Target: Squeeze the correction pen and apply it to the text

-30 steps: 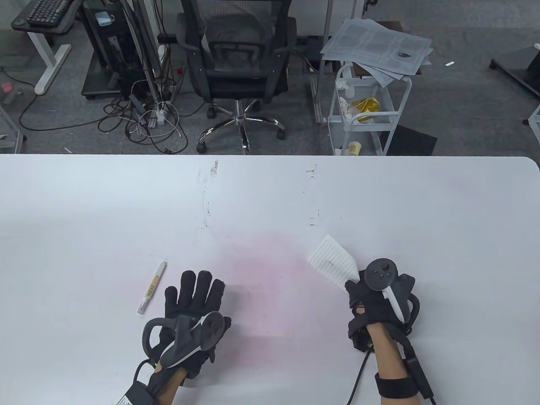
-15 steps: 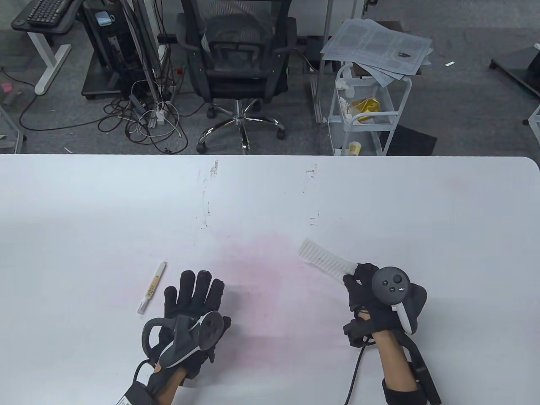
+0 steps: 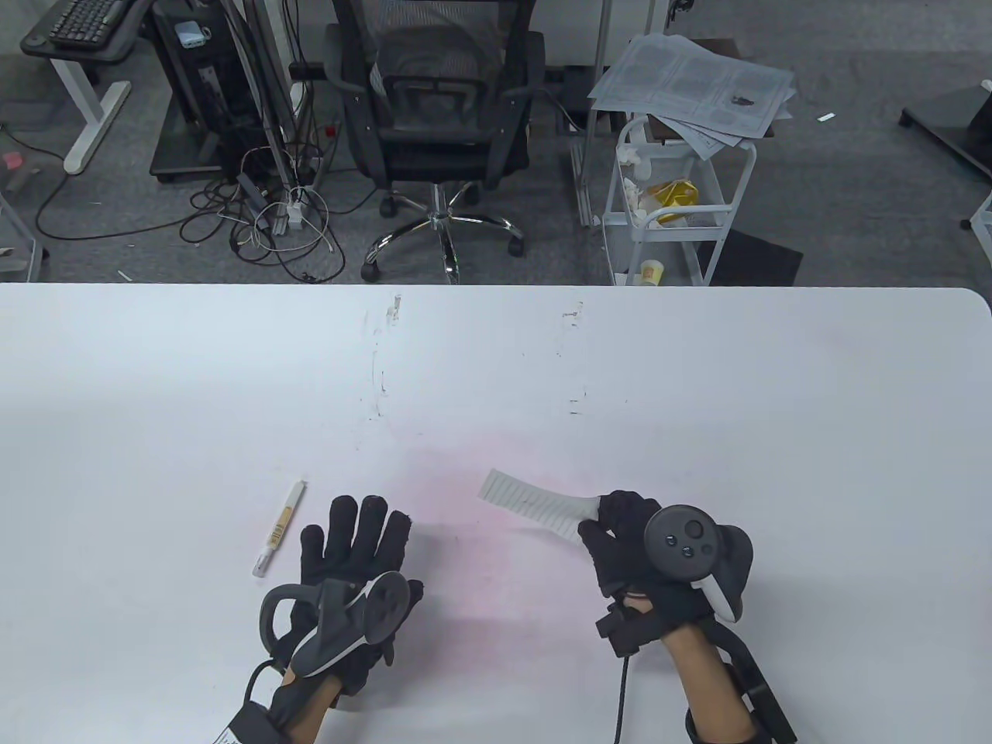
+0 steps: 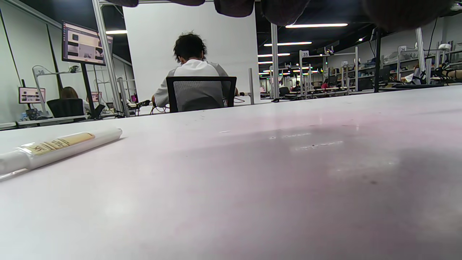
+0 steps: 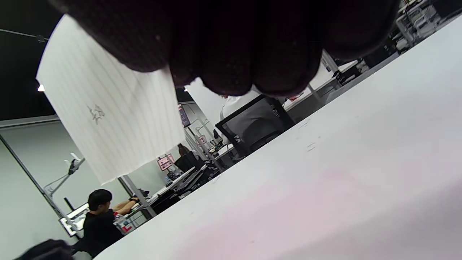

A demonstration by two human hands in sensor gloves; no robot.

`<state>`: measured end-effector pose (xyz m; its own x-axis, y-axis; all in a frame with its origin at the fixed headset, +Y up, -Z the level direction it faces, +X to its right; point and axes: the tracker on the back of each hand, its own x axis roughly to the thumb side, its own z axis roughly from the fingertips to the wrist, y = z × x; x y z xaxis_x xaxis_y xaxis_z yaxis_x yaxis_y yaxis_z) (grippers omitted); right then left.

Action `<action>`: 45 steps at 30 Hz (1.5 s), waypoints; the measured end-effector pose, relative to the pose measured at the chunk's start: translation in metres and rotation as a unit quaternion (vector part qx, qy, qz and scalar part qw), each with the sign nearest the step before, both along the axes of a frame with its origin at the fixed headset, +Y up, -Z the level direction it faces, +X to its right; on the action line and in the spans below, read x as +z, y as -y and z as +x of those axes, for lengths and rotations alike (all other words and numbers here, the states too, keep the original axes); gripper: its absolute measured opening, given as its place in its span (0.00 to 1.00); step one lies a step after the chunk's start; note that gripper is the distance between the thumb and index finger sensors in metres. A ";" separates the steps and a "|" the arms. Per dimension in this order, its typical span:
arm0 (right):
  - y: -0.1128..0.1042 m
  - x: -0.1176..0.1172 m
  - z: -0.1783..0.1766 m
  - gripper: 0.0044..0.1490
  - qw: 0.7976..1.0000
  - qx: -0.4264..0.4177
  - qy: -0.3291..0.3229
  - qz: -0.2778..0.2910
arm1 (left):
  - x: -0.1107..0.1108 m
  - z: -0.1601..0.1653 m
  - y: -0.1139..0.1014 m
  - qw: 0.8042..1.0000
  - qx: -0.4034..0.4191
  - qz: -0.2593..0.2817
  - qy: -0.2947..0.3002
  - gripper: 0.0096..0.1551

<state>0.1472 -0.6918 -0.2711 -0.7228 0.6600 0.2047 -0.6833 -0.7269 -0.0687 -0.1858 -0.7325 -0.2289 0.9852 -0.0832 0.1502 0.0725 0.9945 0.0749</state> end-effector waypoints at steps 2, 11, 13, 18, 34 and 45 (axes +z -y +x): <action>-0.003 0.000 -0.007 0.23 0.999 -0.037 -0.019 -0.016 | 0.000 0.000 0.000 1.000 0.000 0.001 -0.001 0.48; 0.005 -0.011 -0.043 0.23 0.991 -0.027 -0.060 -0.115 | 0.000 -0.001 0.000 1.000 -0.001 0.002 -0.002 0.48; 0.009 -0.015 -0.049 0.23 0.987 -0.009 -0.060 -0.145 | 0.000 -0.001 0.000 1.000 -0.001 0.002 -0.003 0.48; 0.026 -0.023 -0.058 0.23 0.976 0.045 -0.052 -0.205 | 0.000 -0.002 0.000 1.000 0.002 0.004 -0.003 0.48; 0.064 -0.035 -0.080 0.24 0.927 0.316 0.027 -0.201 | -0.001 -0.001 0.001 1.000 -0.003 0.000 -0.002 0.48; 0.068 -0.027 -0.099 0.24 0.897 0.421 0.043 -0.129 | -0.001 -0.001 0.001 1.000 -0.002 0.000 -0.001 0.48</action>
<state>0.0483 -0.7603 -0.2978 -0.9931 -0.1094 0.0424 0.1146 -0.9821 0.1493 -0.1865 -0.7332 -0.2294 0.9852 -0.0875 0.1474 0.0771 0.9942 0.0753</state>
